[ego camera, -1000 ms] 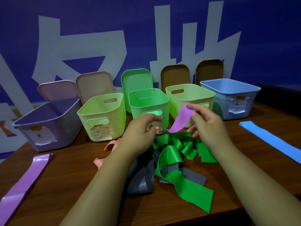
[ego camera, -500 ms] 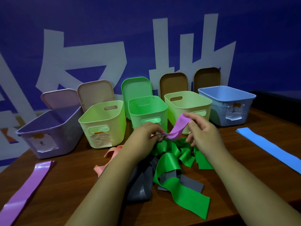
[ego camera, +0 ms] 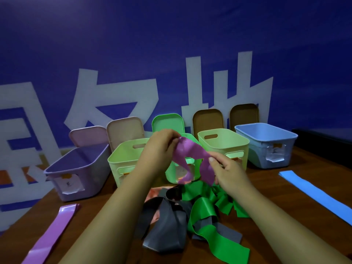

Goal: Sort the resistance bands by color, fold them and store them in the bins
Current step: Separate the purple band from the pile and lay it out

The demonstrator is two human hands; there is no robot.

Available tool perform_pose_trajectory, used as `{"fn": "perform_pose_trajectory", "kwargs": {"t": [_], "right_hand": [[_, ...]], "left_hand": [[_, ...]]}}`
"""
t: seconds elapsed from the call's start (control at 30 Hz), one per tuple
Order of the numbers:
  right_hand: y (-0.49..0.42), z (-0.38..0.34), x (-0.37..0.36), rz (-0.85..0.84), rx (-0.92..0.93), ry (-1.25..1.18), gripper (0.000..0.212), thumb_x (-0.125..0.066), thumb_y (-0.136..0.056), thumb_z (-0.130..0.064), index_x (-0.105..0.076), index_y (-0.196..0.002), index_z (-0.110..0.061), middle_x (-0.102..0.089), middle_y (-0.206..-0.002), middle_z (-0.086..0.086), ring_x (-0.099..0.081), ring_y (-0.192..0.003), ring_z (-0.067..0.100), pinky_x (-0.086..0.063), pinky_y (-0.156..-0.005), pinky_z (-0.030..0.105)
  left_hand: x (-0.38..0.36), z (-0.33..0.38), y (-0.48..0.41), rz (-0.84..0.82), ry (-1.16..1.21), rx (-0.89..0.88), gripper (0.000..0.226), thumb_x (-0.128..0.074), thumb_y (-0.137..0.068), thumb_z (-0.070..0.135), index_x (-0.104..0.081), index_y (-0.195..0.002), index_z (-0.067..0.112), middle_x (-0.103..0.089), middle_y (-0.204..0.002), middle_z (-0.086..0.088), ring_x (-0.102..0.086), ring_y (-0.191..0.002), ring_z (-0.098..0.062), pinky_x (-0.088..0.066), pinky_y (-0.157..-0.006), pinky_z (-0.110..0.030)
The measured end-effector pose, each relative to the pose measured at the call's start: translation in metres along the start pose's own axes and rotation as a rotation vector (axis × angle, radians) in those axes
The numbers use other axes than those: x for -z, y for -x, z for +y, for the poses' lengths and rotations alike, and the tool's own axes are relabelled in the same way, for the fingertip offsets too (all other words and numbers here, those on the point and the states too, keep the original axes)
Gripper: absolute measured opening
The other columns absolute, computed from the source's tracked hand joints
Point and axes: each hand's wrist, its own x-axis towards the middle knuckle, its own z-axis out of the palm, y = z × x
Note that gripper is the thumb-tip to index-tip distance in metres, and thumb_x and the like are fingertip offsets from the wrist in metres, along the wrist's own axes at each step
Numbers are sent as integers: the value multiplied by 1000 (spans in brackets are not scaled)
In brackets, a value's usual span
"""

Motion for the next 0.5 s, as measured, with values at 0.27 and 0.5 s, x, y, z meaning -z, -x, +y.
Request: {"fn": "perform_pose_trajectory", "kwargs": {"t": [0.27,0.5], "right_hand": [[-18,-52,-19,-78,118,116,24,-55,-110,-40,-70,-123,-52,-77,-90,-25,-70,-74,-3,-54,-68,27],[-24,-112,-48,-159,167,30,15,-58,-109,-42,-65,-119,-50,-74,-99,-21,-68,-59,7,-54,-58,21]], "left_hand": [[66,6,-18,132,-50,-97,15,-57,-108,20,-72,-113,20,-57,-102,6,-53,-96,-11,-38,-81,-24],[131,24,-36,187,-108,-106,17,-54,-110,22,-69,-116,19,-52,-107,5,-49,-93,-10,-33,-82,-21]]}}
